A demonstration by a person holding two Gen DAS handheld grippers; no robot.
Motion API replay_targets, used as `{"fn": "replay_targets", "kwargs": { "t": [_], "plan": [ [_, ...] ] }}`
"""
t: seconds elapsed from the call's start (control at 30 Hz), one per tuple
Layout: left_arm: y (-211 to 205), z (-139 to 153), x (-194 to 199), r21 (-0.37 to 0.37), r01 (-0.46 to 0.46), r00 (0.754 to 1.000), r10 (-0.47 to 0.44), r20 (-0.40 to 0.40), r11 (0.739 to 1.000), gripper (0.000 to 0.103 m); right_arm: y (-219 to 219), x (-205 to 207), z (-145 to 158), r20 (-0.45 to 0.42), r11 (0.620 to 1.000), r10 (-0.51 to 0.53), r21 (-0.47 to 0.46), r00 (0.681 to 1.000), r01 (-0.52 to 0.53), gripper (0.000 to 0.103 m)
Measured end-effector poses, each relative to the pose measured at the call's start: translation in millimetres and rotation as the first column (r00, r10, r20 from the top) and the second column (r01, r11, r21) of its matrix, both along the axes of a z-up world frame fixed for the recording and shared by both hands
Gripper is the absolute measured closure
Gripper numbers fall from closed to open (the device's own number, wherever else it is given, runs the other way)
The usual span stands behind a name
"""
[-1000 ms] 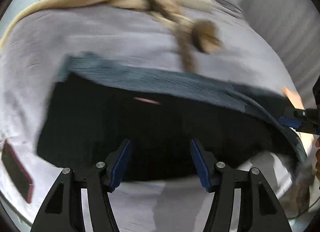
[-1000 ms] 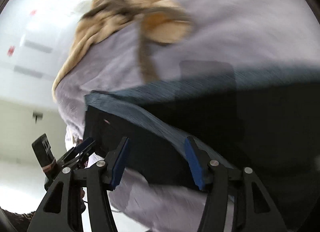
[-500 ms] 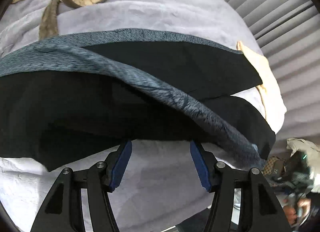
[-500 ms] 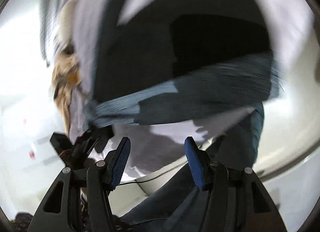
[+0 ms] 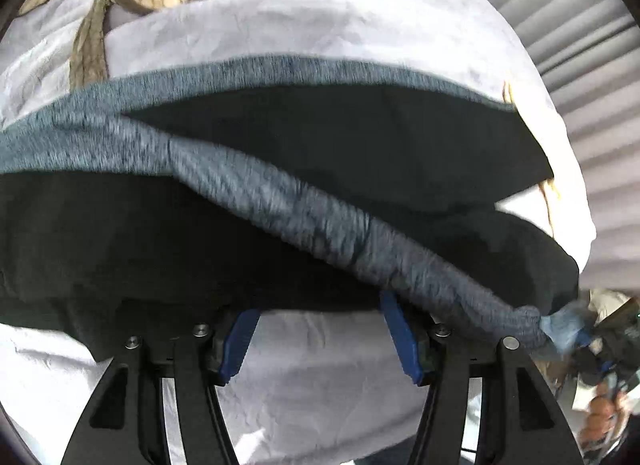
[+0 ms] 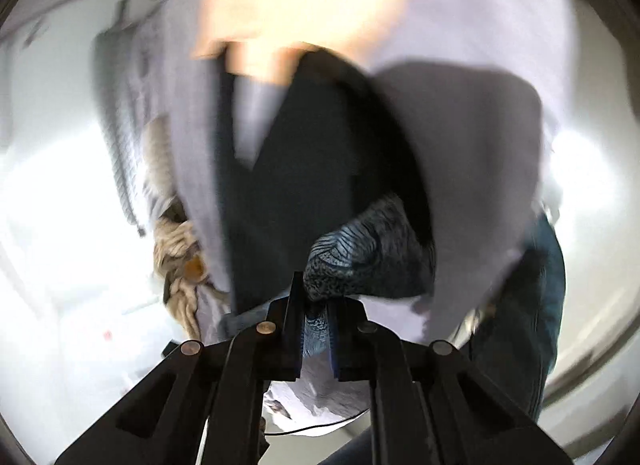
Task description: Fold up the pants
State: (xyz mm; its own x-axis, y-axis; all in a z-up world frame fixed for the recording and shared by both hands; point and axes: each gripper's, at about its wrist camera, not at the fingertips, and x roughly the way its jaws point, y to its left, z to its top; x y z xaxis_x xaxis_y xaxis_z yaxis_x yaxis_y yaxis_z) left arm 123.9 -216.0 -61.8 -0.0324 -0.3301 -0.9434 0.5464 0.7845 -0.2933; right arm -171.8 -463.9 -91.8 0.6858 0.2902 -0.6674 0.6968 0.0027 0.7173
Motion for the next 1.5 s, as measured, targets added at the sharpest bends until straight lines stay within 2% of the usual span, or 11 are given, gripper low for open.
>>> {"fn": "replay_targets", "kwargs": {
  "t": [0.27, 0.47, 0.53, 0.63, 0.87, 0.93, 0.97, 1.0, 1.1, 1.3, 1.5],
  "plan": [
    [-28.0, -5.8, 63.2, -0.015, -0.177, 0.984, 0.177, 0.035, 0.984, 0.041, -102.2, 163.9, 79.0, 0.096, 0.920, 0.336, -0.248, 0.937, -0.305, 0.093],
    [-47.5, -4.4, 78.3, 0.047, -0.172, 0.977, 0.164, 0.140, 0.984, 0.041, -152.1, 238.0, 36.6, -0.125, 0.874, 0.413, -0.224, 0.902, -0.431, 0.090],
    [-43.6, 7.8, 74.2, 0.036, -0.160, 0.973, 0.152, 0.176, 0.986, 0.041, -153.1, 232.0, 27.8, -0.165, 0.865, 0.424, -0.219, 0.891, -0.452, 0.088],
    [-34.9, 11.1, 69.4, 0.051, -0.165, 0.972, 0.153, 0.180, 0.985, 0.040, -147.9, 196.2, 32.0, -0.163, 0.881, 0.397, -0.209, 0.903, -0.425, 0.056],
    [-26.3, -13.9, 67.6, 0.140, -0.182, 0.976, 0.162, 0.144, 0.973, 0.040, -143.7, 167.5, 11.3, -0.077, 0.944, 0.293, -0.135, 0.953, -0.301, 0.054],
    [-28.9, -17.3, 64.1, 0.158, -0.172, 0.977, 0.148, 0.156, 0.972, 0.040, -137.8, 178.9, 1.7, -0.072, 0.951, 0.280, -0.112, 0.957, -0.287, 0.059],
    [-29.7, -17.5, 63.0, 0.166, -0.170, 0.977, 0.145, 0.157, 0.971, 0.039, -130.3, 190.7, -8.9, -0.064, 0.955, 0.276, -0.090, 0.959, -0.281, 0.086],
    [-28.8, -15.4, 61.5, 0.170, -0.171, 0.977, 0.145, 0.156, 0.970, 0.040, -123.2, 197.7, -13.3, -0.058, 0.958, 0.273, -0.068, 0.960, -0.277, 0.095],
    [-24.1, -8.1, 55.0, 0.166, -0.170, 0.974, 0.140, 0.179, 0.971, 0.040, -107.3, 187.2, 5.6, 0.045, 0.959, 0.281, -0.062, 0.959, -0.278, 0.095],
    [-4.2, -14.2, 45.4, 0.242, -0.202, 0.972, 0.164, 0.165, 0.949, 0.040, -111.0, 169.3, -36.5, -0.092, 0.951, 0.310, 0.045, 0.946, -0.307, 0.094],
    [59.3, 22.0, 28.4, 0.215, -0.294, 0.947, 0.253, 0.200, 0.931, 0.039, -89.7, 168.0, 9.1, -0.116, 0.890, 0.441, -0.071, 0.890, -0.450, 0.052]
  ]
}}
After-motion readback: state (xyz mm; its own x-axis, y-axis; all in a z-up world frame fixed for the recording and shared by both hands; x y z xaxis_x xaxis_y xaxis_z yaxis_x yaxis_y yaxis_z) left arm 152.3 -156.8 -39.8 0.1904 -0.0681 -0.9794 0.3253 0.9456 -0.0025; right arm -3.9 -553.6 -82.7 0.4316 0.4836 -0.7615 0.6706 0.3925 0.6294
